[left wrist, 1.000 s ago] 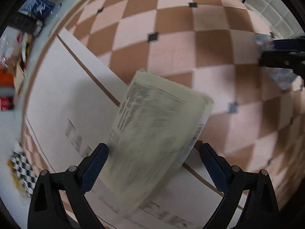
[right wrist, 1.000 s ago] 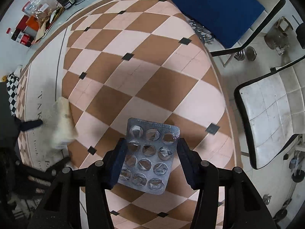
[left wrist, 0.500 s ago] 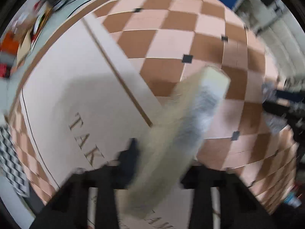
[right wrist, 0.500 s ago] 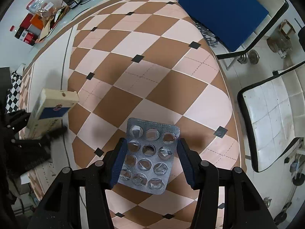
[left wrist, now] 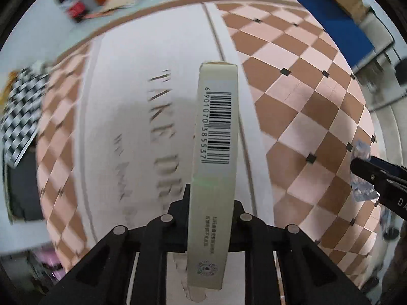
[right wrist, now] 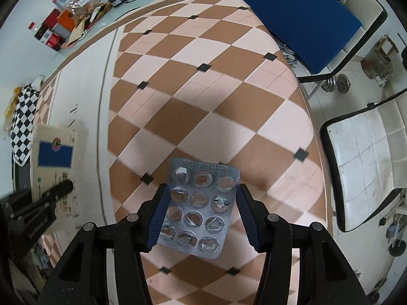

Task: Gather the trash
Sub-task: 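Carry the medicine box and blister pack over the bin and release both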

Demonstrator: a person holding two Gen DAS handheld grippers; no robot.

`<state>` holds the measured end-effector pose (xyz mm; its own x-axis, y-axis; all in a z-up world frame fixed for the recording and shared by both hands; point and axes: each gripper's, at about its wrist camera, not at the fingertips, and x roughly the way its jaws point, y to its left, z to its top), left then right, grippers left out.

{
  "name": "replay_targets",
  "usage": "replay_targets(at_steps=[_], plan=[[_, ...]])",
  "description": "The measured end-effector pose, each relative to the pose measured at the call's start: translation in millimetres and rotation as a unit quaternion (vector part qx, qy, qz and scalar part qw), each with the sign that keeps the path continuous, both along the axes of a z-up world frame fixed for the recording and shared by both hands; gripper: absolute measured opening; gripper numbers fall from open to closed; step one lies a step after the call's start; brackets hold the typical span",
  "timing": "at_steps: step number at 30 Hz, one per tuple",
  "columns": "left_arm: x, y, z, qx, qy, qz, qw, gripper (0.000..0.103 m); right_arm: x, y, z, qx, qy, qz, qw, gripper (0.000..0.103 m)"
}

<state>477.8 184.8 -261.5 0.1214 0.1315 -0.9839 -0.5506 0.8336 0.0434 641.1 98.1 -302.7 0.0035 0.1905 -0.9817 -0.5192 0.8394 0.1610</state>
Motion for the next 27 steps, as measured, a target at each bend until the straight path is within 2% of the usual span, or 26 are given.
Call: replay_targets(at_steps=[6,8,9,12,18,21,25,27], plan=[[-62,-14,27,0.008,-0.042,0.054,0.9976,0.015,-50,-20,23,0.003,-0.02,0.023,1.0,0.056],[-91,-23,38,0.007,-0.054,0.07,0.9961,0.015,-76,-32,31,0.009,-0.025,0.027,0.999,0.056],[-102,-12,38,0.008,-0.059,0.074,0.9955,0.015,-89,-38,35,0.011,-0.028,0.029,0.999,0.056],[-146,-28,48,0.012,-0.078,0.081,0.9935,0.015,-135,-58,50,0.022,-0.044,0.037,0.998,0.056],[-245,-77,70,0.029,-0.115,0.067,0.9907,0.015,-246,-116,84,0.043,-0.07,0.036,0.996,0.056],[-306,-107,74,0.021,-0.127,0.06,0.9898,0.015,-310,-155,102,0.051,-0.084,0.031,0.995,0.056],[-370,-157,63,0.005,-0.115,0.04,0.9925,0.015,-404,-223,110,0.056,-0.079,0.007,0.995,0.056],[-395,-177,54,-0.017,-0.102,0.037,0.9939,0.015,-441,-250,107,0.055,-0.066,0.0,0.996,0.056]])
